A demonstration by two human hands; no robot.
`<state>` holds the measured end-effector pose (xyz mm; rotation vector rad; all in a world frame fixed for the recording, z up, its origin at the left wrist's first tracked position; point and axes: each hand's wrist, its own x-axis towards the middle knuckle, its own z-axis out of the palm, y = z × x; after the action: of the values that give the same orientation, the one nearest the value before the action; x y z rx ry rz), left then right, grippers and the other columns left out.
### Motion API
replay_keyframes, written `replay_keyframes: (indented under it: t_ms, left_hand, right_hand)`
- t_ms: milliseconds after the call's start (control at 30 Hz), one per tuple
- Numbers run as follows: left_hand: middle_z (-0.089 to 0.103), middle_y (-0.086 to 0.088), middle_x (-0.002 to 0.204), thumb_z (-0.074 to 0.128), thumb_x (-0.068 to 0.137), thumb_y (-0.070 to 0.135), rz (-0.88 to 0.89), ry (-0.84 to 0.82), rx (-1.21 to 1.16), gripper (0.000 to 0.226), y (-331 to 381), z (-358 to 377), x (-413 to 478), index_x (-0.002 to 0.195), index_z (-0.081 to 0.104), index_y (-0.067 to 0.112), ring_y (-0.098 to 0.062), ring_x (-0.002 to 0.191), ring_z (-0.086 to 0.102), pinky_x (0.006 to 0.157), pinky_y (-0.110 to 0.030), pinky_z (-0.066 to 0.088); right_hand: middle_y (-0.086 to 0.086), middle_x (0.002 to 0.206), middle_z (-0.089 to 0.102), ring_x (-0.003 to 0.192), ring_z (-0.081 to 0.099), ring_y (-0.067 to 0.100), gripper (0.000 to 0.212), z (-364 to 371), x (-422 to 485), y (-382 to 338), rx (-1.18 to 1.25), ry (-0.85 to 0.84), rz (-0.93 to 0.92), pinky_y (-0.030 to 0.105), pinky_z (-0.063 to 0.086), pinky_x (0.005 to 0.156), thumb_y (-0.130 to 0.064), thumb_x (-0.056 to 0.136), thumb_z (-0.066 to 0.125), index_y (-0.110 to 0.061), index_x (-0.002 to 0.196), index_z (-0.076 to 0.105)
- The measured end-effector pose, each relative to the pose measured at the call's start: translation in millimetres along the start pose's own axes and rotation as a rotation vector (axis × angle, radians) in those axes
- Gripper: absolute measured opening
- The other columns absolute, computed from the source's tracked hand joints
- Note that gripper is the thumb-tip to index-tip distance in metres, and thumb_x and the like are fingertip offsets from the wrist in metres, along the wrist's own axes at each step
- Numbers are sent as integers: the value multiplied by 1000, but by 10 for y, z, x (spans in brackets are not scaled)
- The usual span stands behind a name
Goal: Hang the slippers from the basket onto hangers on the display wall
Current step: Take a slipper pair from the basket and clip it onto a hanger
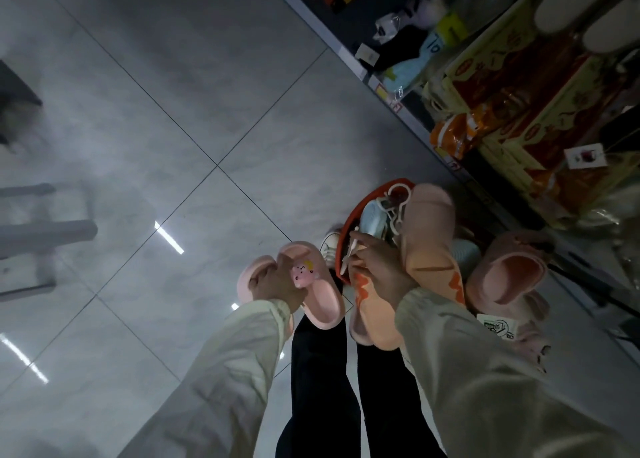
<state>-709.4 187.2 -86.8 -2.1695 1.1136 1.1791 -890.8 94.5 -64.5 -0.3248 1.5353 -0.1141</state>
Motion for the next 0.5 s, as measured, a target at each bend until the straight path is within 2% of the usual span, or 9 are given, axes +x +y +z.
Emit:
replay_keyframes:
  t_ms: [100, 167, 267, 300, 400, 433, 500]
  left_hand:
    - [64, -2, 112, 66, 75, 37, -10, 18, 15, 79, 11, -124, -104, 143, 26, 29, -30, 114, 59, 102, -46, 44]
    - [64, -1, 111, 67, 76, 39, -12, 33, 22, 79, 25, -224, -198, 143, 26, 29, -29, 112, 61, 101, -46, 46]
    - [64, -3, 113, 68, 76, 41, -11, 46, 12, 83, 67, -402, -378, 146, 26, 26, -30, 109, 62, 98, -44, 50]
    - [64, -4, 115, 68, 77, 41, -11, 46, 8, 85, 90, -466, -448, 149, 25, 25, -31, 109, 62, 97, -43, 51]
    - [66, -3, 114, 68, 78, 40, 32, 90, 6, 83, 229, -727, -751, 149, 29, 25, -28, 105, 65, 92, -38, 53]
    - [66, -2, 114, 68, 80, 39, 60, 108, 6, 80, 285, -819, -859, 149, 30, 25, -26, 104, 65, 90, -35, 53]
    - [65, -2, 118, 68, 83, 36, 108, 137, 10, 76, 406, -1027, -1096, 149, 33, 24, -25, 106, 64, 86, -31, 50]
  right_hand:
    - [9, 81, 58, 61, 55, 14, 52, -60, -233, -164, 41, 15, -34, 26, 42, 61, 11, 93, 28, -17, 119, 64]
    - [14, 94, 60, 69, 58, 18, 50, -105, -421, -249, 39, 18, -67, 29, 47, 68, 9, 94, 29, -15, 120, 64]
    - [41, 123, 53, 88, 62, 40, 48, -177, -799, -395, 78, -22, -117, 42, 53, 82, 10, 97, 29, -5, 133, 58]
    - [42, 132, 47, 95, 61, 45, 46, -200, -942, -450, 91, -27, -131, 45, 53, 86, 8, 99, 29, -6, 132, 59]
    - [25, 128, 59, 109, 63, 38, 37, -227, -1351, -603, 89, 0, -162, 43, 53, 98, -3, 100, 40, -21, 105, 71]
    - [19, 125, 62, 110, 63, 37, 33, -239, -1482, -654, 106, -11, -166, 43, 53, 99, -8, 99, 44, -22, 98, 74]
    - [17, 123, 65, 110, 64, 40, 33, -273, -1704, -783, 164, -43, -204, 44, 52, 100, -9, 93, 48, -22, 100, 78]
